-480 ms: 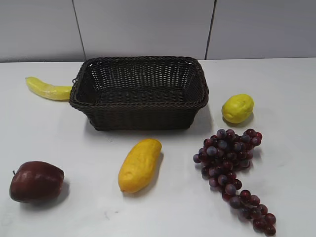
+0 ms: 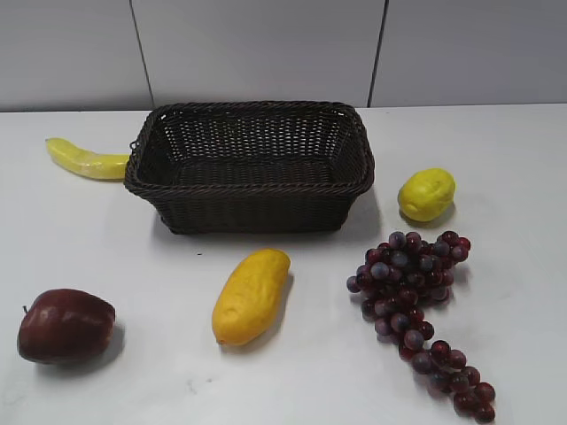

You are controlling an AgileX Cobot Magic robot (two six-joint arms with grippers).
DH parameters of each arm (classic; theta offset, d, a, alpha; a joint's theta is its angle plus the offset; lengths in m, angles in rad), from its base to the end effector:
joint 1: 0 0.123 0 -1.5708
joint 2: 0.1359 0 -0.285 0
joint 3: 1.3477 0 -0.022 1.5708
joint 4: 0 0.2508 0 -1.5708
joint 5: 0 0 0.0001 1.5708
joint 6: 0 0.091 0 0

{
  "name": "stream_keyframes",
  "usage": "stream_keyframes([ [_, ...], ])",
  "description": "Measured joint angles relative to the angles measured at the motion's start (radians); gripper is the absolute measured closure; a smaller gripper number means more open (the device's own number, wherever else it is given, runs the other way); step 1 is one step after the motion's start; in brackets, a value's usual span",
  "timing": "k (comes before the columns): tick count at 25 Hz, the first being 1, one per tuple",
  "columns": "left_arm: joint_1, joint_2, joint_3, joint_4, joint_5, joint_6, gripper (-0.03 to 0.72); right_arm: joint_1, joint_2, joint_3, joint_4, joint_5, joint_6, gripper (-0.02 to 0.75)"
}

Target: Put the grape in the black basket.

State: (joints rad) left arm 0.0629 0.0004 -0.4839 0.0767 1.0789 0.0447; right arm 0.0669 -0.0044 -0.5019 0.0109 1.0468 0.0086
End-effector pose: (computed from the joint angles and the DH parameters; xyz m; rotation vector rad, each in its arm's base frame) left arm -0.0042 0.0059 0.2716 -0.0226 2.0802 0.1581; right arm -0.0052 0.0005 0.2789 -0.0595 2.0237 0.0608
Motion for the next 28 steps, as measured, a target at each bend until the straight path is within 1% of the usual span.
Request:
stream_keyframes([
  [19, 0.0, 0.0, 0.0, 0.0, 0.0, 0.0, 0.46, 0.0, 0.011, -0.003, 0.005, -0.001, -0.001, 0.183],
  [22, 0.0, 0.0, 0.0, 0.0, 0.0, 0.0, 0.46, 0.0, 0.079, -0.026, 0.005, -0.001, -0.001, 0.183],
  [28, 0.0, 0.0, 0.0, 0.0, 0.0, 0.0, 0.46, 0.0, 0.311, -0.076, 0.007, -0.002, -0.001, 0.183],
])
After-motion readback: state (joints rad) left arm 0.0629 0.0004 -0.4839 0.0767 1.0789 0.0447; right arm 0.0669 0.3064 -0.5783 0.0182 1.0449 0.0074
